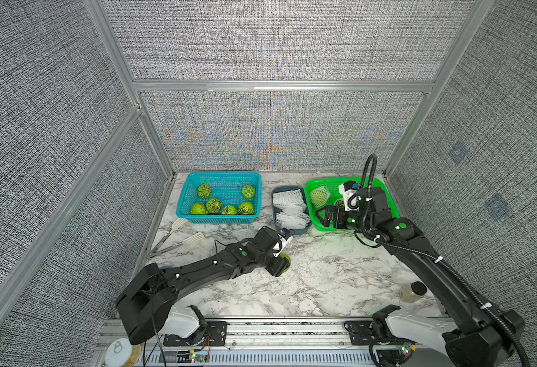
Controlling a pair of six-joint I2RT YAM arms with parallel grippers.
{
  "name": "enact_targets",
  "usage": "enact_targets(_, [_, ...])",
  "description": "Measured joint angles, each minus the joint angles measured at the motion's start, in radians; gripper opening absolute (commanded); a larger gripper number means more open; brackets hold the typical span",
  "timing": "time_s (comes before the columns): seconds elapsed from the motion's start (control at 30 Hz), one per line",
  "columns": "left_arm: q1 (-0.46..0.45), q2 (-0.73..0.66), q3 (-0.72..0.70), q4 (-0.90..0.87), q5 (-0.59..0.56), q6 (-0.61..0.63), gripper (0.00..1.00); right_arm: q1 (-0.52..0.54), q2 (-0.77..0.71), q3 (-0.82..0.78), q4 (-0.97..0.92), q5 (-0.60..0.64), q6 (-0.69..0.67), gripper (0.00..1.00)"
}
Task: Sleeve custard apples in foam nets
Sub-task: Place the custard apple at the center of the board.
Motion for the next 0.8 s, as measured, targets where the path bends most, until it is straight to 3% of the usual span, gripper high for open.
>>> enact_targets(0.6, [-0.026, 0.156, 0.022, 0.116, -0.096, -0.011, 0.47, 0.0, 0.032, 0.022, -0.001, 0.019, 0.005, 0.99])
enact_targets(0.8, [-0.027, 0.185, 0.026, 0.115, -0.11, -0.011, 0.59, 0.0, 0.023, 0.023, -0.004, 0.026, 0.005, 0.99])
